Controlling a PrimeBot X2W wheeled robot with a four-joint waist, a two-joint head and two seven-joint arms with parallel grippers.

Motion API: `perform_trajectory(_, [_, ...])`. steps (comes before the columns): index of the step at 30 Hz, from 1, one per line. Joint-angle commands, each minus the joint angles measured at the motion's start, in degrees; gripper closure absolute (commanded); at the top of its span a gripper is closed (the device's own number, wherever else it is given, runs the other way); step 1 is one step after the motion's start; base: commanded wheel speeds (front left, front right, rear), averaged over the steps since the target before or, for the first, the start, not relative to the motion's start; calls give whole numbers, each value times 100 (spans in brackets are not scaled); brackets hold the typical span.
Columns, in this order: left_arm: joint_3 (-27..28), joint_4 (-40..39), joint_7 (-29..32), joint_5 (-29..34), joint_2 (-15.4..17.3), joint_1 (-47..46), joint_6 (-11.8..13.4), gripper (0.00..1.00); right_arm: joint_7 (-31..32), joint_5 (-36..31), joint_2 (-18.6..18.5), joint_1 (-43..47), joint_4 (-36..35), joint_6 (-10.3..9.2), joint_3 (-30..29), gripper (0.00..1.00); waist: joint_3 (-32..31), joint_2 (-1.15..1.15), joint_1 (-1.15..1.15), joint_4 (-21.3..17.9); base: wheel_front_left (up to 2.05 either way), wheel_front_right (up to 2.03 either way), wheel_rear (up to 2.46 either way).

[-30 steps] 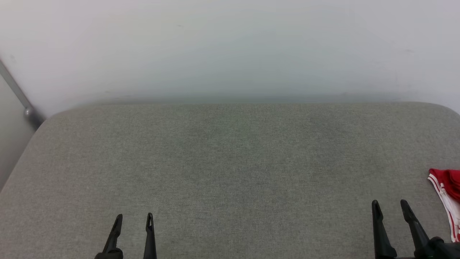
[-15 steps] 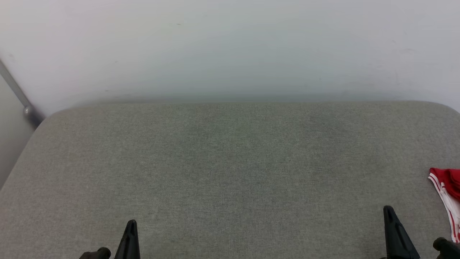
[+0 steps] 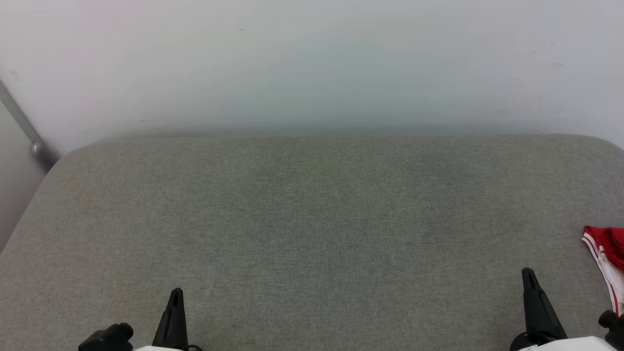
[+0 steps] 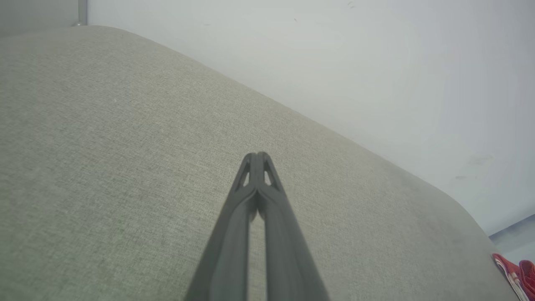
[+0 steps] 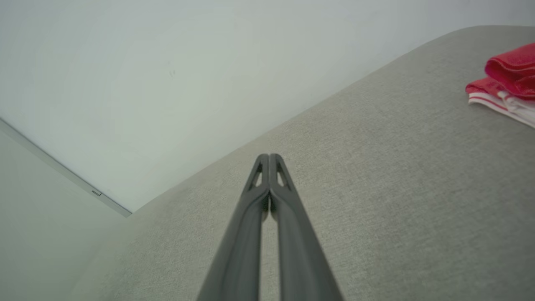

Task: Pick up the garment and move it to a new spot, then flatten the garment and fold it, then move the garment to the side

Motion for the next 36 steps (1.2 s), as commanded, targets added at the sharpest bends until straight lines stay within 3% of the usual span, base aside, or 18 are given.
perform_trajectory(1, [38,-37,44,-268,51,-176,-42,100,42,258,-61,-211,-38,-1,3,100,5,0,0,-2,0,0,0])
perform_trajectory(36, [273,302,660,-2985,83,-751,-348,100,657,2793,-96,-771,346,-2,-57,100,111,0,0,-34,0,0,0])
